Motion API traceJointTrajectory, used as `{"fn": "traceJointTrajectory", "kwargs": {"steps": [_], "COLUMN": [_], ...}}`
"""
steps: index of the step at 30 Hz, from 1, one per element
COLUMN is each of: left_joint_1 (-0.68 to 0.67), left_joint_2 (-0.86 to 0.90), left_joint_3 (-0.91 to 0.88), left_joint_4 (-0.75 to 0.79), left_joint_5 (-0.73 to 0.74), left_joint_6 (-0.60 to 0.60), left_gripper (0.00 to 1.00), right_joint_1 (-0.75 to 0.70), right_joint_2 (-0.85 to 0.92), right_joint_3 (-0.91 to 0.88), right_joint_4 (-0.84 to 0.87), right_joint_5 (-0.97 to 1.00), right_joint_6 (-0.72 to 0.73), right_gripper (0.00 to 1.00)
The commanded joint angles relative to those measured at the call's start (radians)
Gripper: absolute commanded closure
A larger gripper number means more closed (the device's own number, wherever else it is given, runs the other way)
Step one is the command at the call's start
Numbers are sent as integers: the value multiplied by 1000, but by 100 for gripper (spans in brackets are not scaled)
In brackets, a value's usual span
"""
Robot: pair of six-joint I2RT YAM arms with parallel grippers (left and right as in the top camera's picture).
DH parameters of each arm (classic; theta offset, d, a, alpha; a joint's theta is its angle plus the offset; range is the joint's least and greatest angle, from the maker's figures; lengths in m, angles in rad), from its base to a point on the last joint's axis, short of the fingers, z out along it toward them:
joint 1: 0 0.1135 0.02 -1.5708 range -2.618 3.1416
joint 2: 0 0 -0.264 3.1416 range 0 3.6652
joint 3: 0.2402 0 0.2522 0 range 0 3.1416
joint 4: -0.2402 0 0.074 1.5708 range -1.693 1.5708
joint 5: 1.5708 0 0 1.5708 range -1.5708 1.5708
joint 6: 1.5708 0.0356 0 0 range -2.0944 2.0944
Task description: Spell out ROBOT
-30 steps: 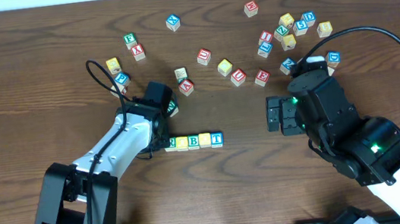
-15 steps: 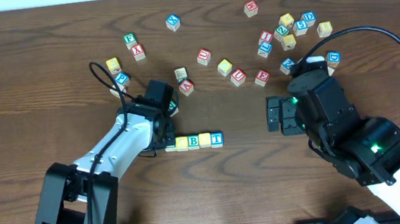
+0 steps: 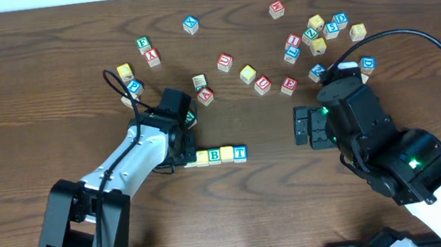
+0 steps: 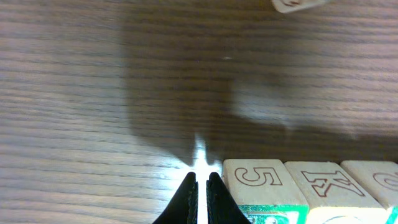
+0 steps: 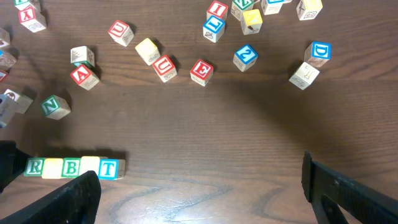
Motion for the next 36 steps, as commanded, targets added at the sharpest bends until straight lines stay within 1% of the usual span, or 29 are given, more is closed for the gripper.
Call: {"fn": "traceJointTrajectory", "kwargs": {"steps": [1,5,9,24,28,36], "left_joint_1": [-1,-2,-2,-3,-3,-3], "left_joint_2": [-6,-6,-6,-6,-6,-6], "left_joint_3": [13,13,13,13,13,13], "left_joint_4": [2,2,9,10,14,14], "left_joint_5": [45,46,87,98,131,142], "left_joint_6": [28,31,50,50,58,58], "left_gripper": [93,92,92,93,93,93], "right_joint_1": [-4,-4,-4,-4,-4,-4], "right_joint_2": [-3,-3,-3,-3,-3,-3], "right_joint_3": [-4,-4,-4,-4,-4,-4], "right_joint_4": [-2,-2,-2,-2,-2,-2], "right_joint_5": [4,4,4,4,4,4], "right_joint_6": [-7,-7,-7,-7,-7,-7], "right_gripper": [1,1,1,1,1,1]}}
